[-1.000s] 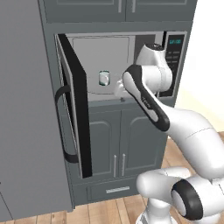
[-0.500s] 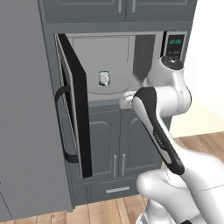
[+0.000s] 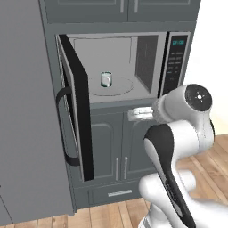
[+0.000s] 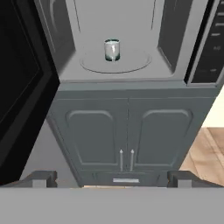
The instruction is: Pick the mug from the counter and place it inside the microwave. Then close the microwave.
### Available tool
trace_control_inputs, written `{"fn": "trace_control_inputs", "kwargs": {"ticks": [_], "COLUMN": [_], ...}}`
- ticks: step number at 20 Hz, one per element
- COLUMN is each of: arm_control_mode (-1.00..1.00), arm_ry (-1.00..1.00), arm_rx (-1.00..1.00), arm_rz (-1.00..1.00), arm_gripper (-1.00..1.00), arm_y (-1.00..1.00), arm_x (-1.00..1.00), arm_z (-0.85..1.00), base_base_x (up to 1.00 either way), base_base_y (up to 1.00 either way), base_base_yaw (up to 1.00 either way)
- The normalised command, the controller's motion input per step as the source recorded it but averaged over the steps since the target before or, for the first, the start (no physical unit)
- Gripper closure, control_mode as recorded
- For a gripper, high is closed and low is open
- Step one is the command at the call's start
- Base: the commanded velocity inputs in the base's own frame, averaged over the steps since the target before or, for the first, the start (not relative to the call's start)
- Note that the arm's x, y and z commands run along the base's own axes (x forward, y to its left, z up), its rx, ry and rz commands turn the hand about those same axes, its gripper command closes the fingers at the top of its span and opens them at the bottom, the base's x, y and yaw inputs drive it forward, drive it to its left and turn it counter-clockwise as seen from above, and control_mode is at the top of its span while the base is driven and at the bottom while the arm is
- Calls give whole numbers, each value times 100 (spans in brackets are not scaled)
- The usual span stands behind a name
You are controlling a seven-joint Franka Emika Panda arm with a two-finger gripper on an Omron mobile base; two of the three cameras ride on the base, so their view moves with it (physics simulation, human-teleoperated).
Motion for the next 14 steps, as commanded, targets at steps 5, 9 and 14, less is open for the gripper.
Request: {"fn": "trace_control_inputs", "kwargs": {"ticks": [5,9,14], "arm_control_mode": [-100,-100,-100], "arm_ry": [-21,-22,-17], "arm_rx": [0,0,0], "arm_rz": [-6,-9,-12], "arm_gripper": [-100,-100,-100], "arm_y": [0,0,6], "arm_x": [-90,-83,-79], "arm_z": [40,33,35], "base_base_x": [0,0,0], "base_base_y": [0,0,0], "base_base_yaw": [0,0,0]}}
